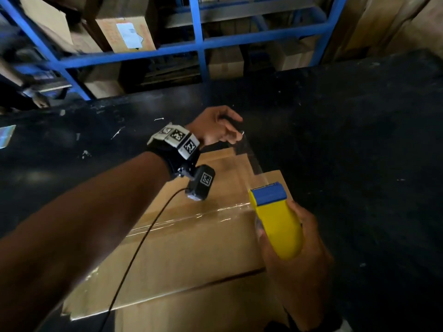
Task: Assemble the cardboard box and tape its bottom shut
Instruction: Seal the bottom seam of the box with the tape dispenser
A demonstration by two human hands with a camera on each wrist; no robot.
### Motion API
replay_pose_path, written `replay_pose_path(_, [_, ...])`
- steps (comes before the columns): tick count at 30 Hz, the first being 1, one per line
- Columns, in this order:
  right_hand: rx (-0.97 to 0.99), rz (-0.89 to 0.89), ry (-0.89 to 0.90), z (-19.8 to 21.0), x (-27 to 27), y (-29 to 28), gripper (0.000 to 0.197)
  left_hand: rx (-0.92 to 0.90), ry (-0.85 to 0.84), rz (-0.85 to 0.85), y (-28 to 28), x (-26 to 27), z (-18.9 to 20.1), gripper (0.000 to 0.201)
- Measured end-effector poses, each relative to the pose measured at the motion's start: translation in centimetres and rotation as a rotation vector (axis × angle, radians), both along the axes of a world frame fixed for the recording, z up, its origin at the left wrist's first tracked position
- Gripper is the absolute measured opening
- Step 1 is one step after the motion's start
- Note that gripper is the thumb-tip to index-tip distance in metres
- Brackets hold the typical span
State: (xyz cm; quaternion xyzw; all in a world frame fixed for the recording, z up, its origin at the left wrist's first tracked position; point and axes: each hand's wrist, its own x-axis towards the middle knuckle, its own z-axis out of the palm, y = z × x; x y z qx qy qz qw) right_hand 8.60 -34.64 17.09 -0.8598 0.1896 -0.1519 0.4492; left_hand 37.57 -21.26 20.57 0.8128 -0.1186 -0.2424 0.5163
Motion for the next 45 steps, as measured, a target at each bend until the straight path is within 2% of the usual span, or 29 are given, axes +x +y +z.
replay_pose_path(4, [0.02, -0.01, -0.038, -0.2, 1.9, 0.3, 0.078, 0.106, -0.016, -0.089, -1.3, 2.1, -2.0, 0.031])
replay_pose_path(11, [-0.005, -0.046, -0.014, -1.7, 5.0, 0.9, 0.069, 0.123, 0.048, -0.054, -1.7, 3.3, -6.3, 0.032])
replay_pose_path(27, [-0.017, -0.052, 0.095, -2.9, 6.7, 1.4, 0.071, 0.218, 0.08, -0.086, -2.2, 3.8, -8.9, 0.039])
replay_pose_path(32, [-0.01, -0.05, 0.125, -3.2, 6.7, 1.4, 0.073, 0.27, 0.136, -0.118, -2.2, 4.0, -9.9, 0.037])
replay_pose_path(36, [-0.012, -0.055, 0.148, -3.4, 6.6, 1.3, 0.074, 0.388, 0.082, -0.164, -2.2, 3.7, -10.3, 0.048])
replay_pose_path(39, [-0.016, -0.061, 0.154, -3.4, 6.5, 1.4, 0.074, 0.387, -0.015, -0.106, -2.4, 3.6, -10.3, 0.056])
replay_pose_path(41, [-0.021, -0.065, 0.148, -3.5, 6.5, 1.4, 0.073, 0.372, -0.07, -0.085, -2.4, 3.6, -10.4, 0.048])
replay_pose_path(44, [-0.032, -0.058, 0.145, -3.4, 6.4, 1.4, 0.072, 0.385, -0.055, -0.155, -2.5, 3.3, -10.3, 0.023])
replay_pose_path(45, [-0.034, -0.056, 0.151, -3.4, 6.4, 1.4, 0.072, 0.371, -0.04, -0.156, -2.6, 3.0, -10.0, 0.021])
